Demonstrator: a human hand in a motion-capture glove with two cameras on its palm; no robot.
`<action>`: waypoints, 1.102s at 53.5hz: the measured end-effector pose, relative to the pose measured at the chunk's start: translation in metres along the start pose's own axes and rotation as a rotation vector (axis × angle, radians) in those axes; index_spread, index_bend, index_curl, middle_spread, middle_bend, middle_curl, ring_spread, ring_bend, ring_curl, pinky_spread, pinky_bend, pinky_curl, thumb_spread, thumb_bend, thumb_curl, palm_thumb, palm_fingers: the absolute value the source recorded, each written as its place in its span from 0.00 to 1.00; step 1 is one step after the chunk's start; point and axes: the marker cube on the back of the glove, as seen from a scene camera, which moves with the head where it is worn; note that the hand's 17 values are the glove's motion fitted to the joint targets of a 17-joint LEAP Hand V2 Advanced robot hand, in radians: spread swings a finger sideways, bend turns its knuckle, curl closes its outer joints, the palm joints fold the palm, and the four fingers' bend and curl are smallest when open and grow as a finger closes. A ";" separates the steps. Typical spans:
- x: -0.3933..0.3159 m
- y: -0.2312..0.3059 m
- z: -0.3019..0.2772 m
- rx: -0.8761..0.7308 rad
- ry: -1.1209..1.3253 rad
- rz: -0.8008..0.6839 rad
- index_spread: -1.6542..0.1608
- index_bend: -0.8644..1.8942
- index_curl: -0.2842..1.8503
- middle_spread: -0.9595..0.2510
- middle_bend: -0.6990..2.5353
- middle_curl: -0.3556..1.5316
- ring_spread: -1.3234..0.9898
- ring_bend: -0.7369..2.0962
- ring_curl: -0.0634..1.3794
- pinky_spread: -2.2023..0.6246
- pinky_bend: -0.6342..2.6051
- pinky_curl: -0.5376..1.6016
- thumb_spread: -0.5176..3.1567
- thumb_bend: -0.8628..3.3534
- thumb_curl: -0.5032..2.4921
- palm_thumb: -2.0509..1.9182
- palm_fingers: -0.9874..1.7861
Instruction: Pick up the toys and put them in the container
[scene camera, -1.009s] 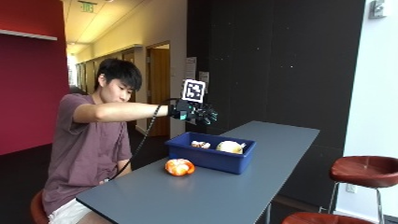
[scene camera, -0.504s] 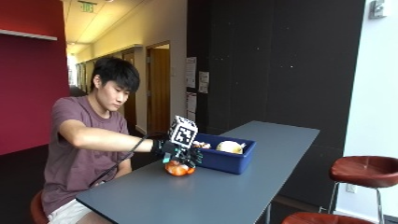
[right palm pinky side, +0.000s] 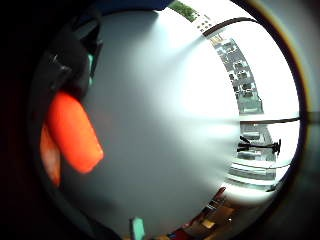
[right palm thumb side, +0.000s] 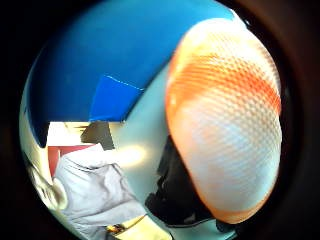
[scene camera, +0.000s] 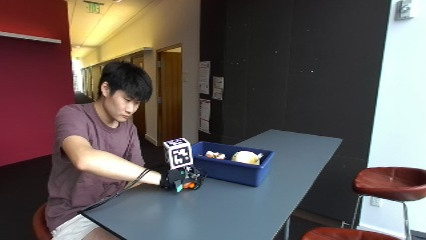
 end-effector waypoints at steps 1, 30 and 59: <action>-0.007 0.001 -0.002 0.032 -0.046 -0.041 0.82 0.38 0.20 0.69 0.38 0.40 0.47 0.54 0.34 0.75 0.41 0.39 0.48 0.20 0.27 0.52 0.61; 0.033 0.027 -0.053 -0.121 -0.144 0.152 0.80 0.64 0.37 0.61 0.59 0.60 0.42 0.76 0.54 0.64 0.54 0.51 0.46 0.21 0.33 0.58 0.79; 0.039 -0.003 -0.240 0.119 -0.087 0.148 0.81 0.66 0.48 0.64 0.63 0.63 0.43 0.80 0.53 0.64 0.56 0.55 0.44 0.20 0.36 0.58 0.75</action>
